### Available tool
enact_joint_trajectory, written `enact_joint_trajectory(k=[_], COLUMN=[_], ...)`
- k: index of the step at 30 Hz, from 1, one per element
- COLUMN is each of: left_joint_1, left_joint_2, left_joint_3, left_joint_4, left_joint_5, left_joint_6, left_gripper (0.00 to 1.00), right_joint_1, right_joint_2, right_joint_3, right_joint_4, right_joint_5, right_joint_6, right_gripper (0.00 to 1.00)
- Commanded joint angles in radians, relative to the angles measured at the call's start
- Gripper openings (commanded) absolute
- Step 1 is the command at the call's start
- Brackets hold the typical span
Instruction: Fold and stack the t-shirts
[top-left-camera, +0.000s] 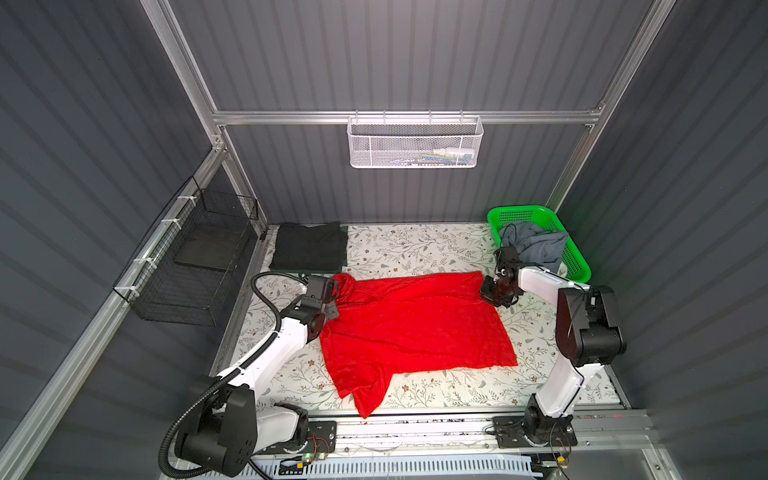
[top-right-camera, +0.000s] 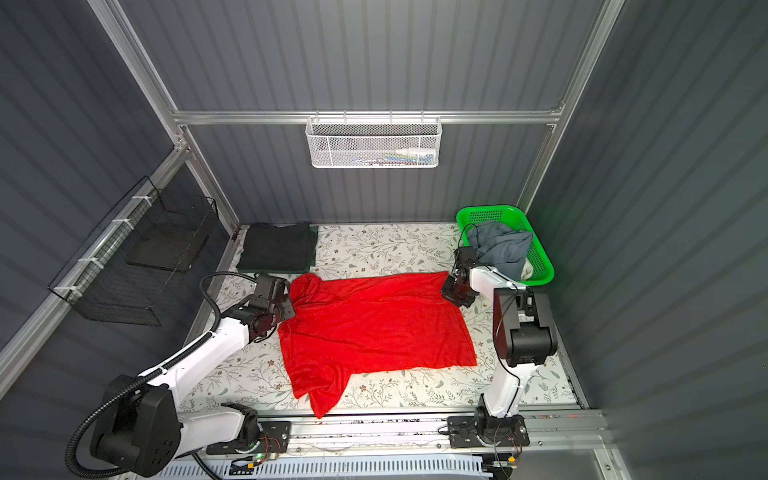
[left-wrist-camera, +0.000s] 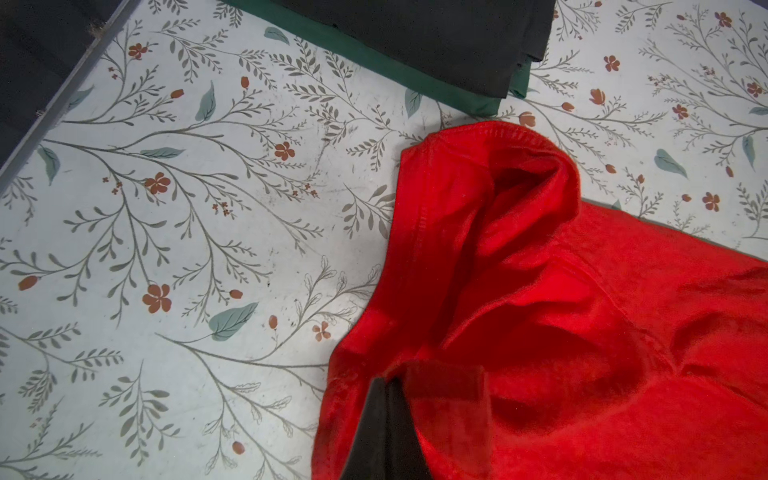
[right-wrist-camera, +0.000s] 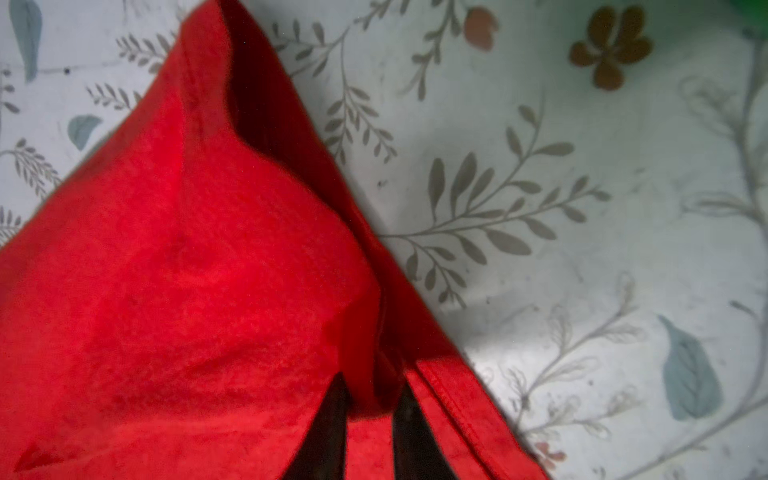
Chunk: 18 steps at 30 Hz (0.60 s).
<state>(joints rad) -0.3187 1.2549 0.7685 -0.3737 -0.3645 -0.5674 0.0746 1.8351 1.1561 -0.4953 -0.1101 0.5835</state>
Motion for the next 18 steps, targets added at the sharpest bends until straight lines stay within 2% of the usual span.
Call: enact_joint_trajectory(k=[1,3,8,13,18], left_joint_1=[0.006,0.006,0.006,0.006,0.006], left_joint_2=[0.005,0.007,0.007,0.035,0.1], left_joint_3=[0.029,0.03,0.039,0.091,0.209], left_joint_4=[-0.013,-0.013,-0.009,0.016,0.037], left_joint_5=[0.007,0.007,0.013,0.024,-0.001], left_joint_6=[0.026,0.027,0.032,0.047,0.051], left_gripper=[0.0,0.0,0.0,0.0,0.0], right_joint_1=[-0.001,-0.001,0.0,-0.007,-0.028], right_joint_2=[0.033,0.038,0.044,0.117,0.263], right_joint_3=[0.025,0.033,0.086,0.284,0.571], right_joint_4=[-0.018,-0.022,-0.041,-0.121,-0.207], right_joint_5=[0.035,0.035,0.036,0.064,0.075], right_joint_6=[-0.003,-0.002,-0.015,-0.062,-0.103], right_gripper=[0.06,0.0,0.0,0.0,0.0])
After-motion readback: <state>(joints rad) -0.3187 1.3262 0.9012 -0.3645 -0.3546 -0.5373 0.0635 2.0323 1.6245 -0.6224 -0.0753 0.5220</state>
